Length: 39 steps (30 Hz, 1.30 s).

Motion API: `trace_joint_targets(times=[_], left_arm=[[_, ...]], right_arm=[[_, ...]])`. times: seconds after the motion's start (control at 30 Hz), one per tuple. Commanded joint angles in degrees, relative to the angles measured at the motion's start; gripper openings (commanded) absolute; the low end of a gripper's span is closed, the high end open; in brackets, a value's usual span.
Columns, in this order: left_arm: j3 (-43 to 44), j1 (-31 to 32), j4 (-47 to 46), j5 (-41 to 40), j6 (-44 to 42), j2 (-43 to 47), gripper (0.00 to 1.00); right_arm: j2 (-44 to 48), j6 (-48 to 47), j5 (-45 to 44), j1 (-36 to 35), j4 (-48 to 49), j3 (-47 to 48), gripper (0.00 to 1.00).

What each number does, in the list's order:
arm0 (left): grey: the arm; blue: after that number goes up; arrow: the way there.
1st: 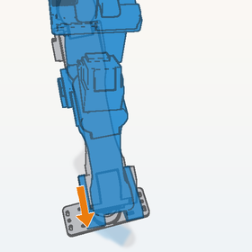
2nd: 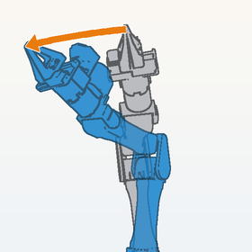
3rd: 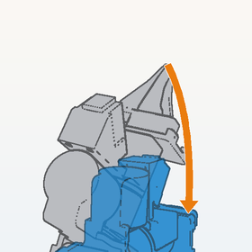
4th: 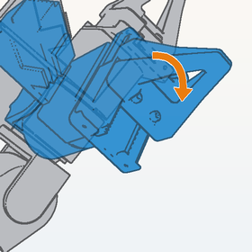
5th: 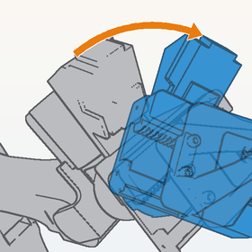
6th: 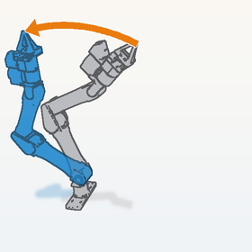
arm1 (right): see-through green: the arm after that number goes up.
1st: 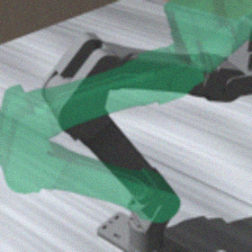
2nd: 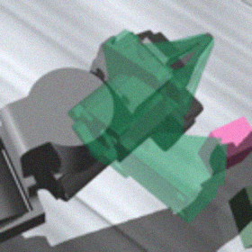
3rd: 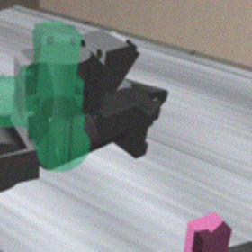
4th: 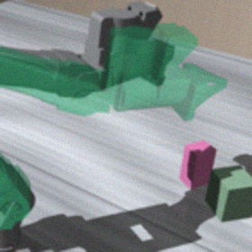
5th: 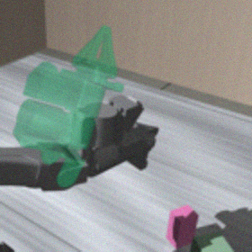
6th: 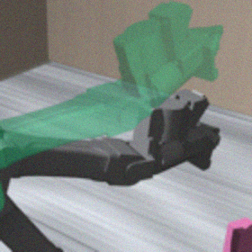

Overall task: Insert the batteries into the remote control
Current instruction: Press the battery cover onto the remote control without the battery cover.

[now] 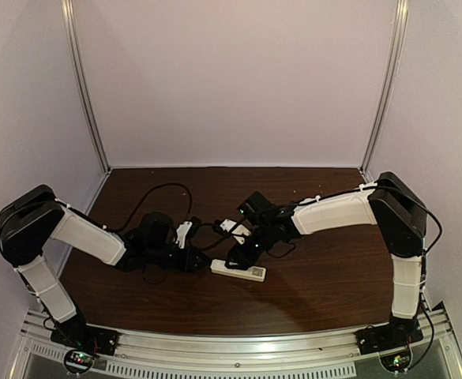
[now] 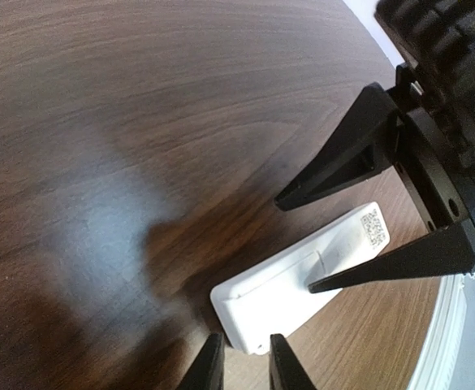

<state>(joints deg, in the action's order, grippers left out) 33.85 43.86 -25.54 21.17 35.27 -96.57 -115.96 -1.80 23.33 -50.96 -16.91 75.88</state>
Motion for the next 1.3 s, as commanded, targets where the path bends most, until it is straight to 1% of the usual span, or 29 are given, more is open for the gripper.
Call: trace_joint_targets(times=[0.0, 0.17, 0.23, 0.37, 0.43, 0.53, 0.6, 0.73, 0.83, 0.87, 0.93, 1.1, 1.27], left_arm=[[2.1, 1.0, -1.0, -1.2, -0.6, -1.4, 0.18], [2.9, 1.5, -0.7, -1.8, -0.6, -2.5, 0.15], [3.3, 1.7, -0.2, -2.2, -0.3, -3.1, 0.14], [3.3, 1.8, -0.1, -2.7, 0.1, -3.0, 0.14], [3.2, 1.8, 0.0, -2.9, 0.3, -2.7, 0.14], [3.2, 1.8, 0.8, -3.7, 0.3, -2.2, 0.14], [3.5, 1.8, 1.9, -4.3, 0.0, -2.0, 0.14], [3.2, 1.8, 2.3, -4.9, -0.2, -1.4, 0.21], [3.4, 2.1, 3.0, -5.5, -0.7, -1.0, 0.26], [3.6, 2.2, 3.4, -5.6, -1.2, -1.0, 0.29], [4.3, 2.9, 4.9, -6.8, -2.0, -0.9, 0.31], [5.1, 3.4, 5.8, -7.9, -2.4, -1.1, 0.30], [6.0, 3.7, 7.1, -8.9, -2.7, -1.5, 0.26]], right_arm=[[-1.9, -1.1, -1.3, 0.2, -2.6, 0.2, 0.48], [-1.5, -1.2, -0.3, 0.2, -2.5, -0.1, 0.39], [-1.2, -1.0, 0.4, 0.2, -2.5, 0.0, 0.39], [1.5, 0.2, 0.4, 0.4, -1.1, -1.1, 0.46], [4.0, 1.0, 0.2, 0.7, -0.5, -1.7, 0.56], [7.0, 1.8, -0.3, 1.4, -0.1, -2.5, 0.59], [9.3, 4.9, -0.9, 2.1, 0.3, -3.7, 0.60], [14.6, 9.5, -1.8, 3.8, 0.8, -8.3, 0.60], [18.5, 12.9, -2.8, 4.8, 0.4, -13.0, 0.58], [19.6, 14.0, -2.5, 5.0, 0.4, -14.8, 0.57], [21.6, 16.8, -1.9, 5.1, 1.1, -18.3, 0.57], [24.8, 21.7, -0.2, 5.5, 3.5, -25.6, 0.56], [25.7, 25.6, 2.8, 5.7, 7.7, -30.7, 0.53]])
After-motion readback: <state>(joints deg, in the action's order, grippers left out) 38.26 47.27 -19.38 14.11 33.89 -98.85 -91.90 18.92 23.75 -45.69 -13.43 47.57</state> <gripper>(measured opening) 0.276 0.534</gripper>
